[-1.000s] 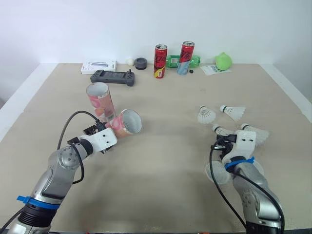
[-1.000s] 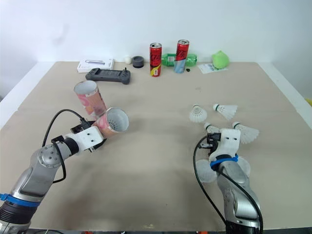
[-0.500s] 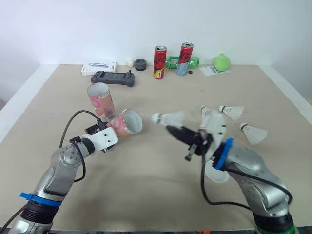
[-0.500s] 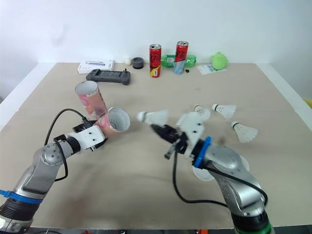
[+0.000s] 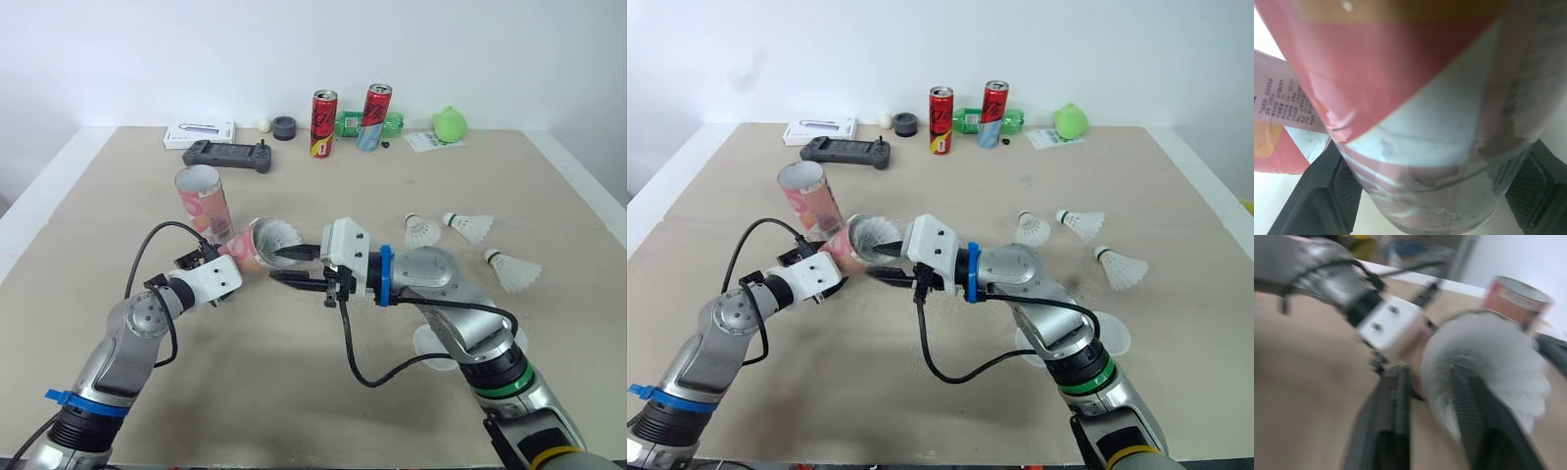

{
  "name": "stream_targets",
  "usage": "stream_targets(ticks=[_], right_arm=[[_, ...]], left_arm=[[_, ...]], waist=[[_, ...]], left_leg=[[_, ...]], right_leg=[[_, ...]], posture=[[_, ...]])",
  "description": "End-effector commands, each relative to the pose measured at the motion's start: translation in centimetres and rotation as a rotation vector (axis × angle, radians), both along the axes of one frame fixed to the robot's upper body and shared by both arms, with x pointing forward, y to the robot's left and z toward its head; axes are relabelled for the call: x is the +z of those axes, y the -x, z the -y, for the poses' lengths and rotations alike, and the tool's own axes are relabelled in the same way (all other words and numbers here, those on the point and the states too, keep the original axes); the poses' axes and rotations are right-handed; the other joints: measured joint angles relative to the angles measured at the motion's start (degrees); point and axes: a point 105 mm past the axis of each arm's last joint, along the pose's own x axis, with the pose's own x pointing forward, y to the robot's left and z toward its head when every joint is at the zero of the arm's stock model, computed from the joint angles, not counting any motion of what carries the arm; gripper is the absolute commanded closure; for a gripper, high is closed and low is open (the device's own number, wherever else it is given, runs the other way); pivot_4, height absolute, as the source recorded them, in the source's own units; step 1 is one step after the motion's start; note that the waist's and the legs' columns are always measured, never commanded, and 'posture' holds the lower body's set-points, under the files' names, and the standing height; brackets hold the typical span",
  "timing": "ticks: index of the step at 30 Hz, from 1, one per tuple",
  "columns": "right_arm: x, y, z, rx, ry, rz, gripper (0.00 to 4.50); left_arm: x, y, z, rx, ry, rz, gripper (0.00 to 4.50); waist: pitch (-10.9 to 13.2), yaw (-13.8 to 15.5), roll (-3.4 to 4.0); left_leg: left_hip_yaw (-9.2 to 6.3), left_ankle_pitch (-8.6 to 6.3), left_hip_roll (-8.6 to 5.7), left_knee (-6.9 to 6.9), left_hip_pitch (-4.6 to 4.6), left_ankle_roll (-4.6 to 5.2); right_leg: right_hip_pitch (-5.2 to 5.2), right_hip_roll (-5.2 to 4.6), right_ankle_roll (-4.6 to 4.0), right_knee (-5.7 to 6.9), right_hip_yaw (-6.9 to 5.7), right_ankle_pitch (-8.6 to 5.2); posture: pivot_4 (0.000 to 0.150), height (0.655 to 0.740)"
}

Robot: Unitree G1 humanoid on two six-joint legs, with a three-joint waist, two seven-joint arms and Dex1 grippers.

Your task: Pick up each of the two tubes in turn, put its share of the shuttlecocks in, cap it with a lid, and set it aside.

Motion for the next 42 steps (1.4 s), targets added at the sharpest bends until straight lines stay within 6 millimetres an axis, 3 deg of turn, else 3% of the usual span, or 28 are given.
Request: stream_targets(ticks=[1, 4, 8, 10, 18, 26, 30, 35, 42], right_arm=[[4.1, 0.1, 1.0, 0.036, -0.049, 0.052, 1.49], [5.7, -0.9, 2.1, 0.036, 0.01, 0.06, 1.66], [5.9, -3.1, 2.1, 0.013, 0.214, 0.19, 3.5], [5.5, -3.7, 1.0, 0.04, 0.276, 0.22, 4.46], [3.0, -4.8, -3.7, 0.137, 0.438, 0.337, 4.46], [0.6, -5.1, -5.9, 0.188, 0.532, 0.426, 4.46], [1.4, -5.4, -6.0, 0.168, 0.534, 0.482, 4.46], [4.0, -3.3, -5.7, 0.221, 0.401, 0.443, 4.46], [6.8, -1.4, -1.6, 0.218, 0.337, 0.376, 4.46]], left_arm=[[-2.0, 1.0, 1.2, -0.042, 0.0, -0.082, 0.94], [-2.0, 0.9, 1.3, -0.036, 0.005, -0.079, 0.94], [-1.9, 0.8, 1.4, -0.035, 0.008, -0.076, 0.94], [-1.9, 0.8, 1.5, -0.037, 0.008, -0.074, 0.94], [-1.6, 0.8, 1.6, -0.033, 0.009, -0.066, 0.94], [-1.7, 0.9, 1.8, -0.032, 0.014, -0.068, 0.94], [-1.7, 1.0, 1.9, -0.032, 0.017, -0.069, 0.94], [-1.7, 1.0, 2.2, -0.041, 0.024, -0.068, 0.94], [-1.1, 0.9, 2.5, -0.07, 0.043, -0.062, 0.94]], waist=[[0.01, -0.03, 0.0], [0.01, -0.04, 0.0], [0.01, -0.13, 0.01], [0.01, -0.14, 0.02], [0.02, -0.09, 0.02], [0.01, -0.14, 0.03], [0.01, -0.19, 0.03], [0.01, -0.1, 0.02], [0.02, -0.01, 0.01]], left_leg=[[0.02, 0.0, 0.0, 0.02, 0.0, 0.0], [0.03, 0.01, 0.0, 0.04, 0.0, 0.0], [0.07, 0.01, 0.04, 0.02, 0.05, 0.0], [0.06, 0.01, 0.05, 0.0, 0.07, 0.0], [0.05, 0.01, 0.01, -0.03, -0.13, 0.01], [0.04, 0.01, 0.05, -0.04, -0.09, 0.0], [0.03, 0.02, 0.13, -0.04, -0.03, -0.01], [0.02, 0.03, 0.17, -0.03, -0.03, -0.03], [-0.06, 0.03, 0.11, -0.03, -0.12, -0.03]], right_leg=[[0.0, 0.0, -0.02, 0.0, 0.01, 0.01], [-0.01, -0.02, -0.05, 0.0, 0.02, 0.02], [-0.05, 0.0, -0.15, 0.0, -0.01, 0.04], [-0.06, 0.01, -0.2, 0.0, -0.03, -0.01], [-0.21, 0.02, 0.05, 0.05, 0.02, 0.14], [-0.22, 0.05, 0.02, 0.07, -0.03, 0.13], [-0.2, 0.15, -0.03, 0.13, -0.02, 0.14], [-0.2, 0.2, -0.06, 0.14, -0.02, 0.17], [-0.2, 0.15, -0.06, 0.12, -0.07, 0.14]], posture=[[0.15, 0.74], [0.15, 0.74], [0.15, 0.74], [0.15, 0.74], [0.15, 0.74], [0.15, 0.74], [0.15, 0.74], [0.15, 0.74], [0.15, 0.74]])
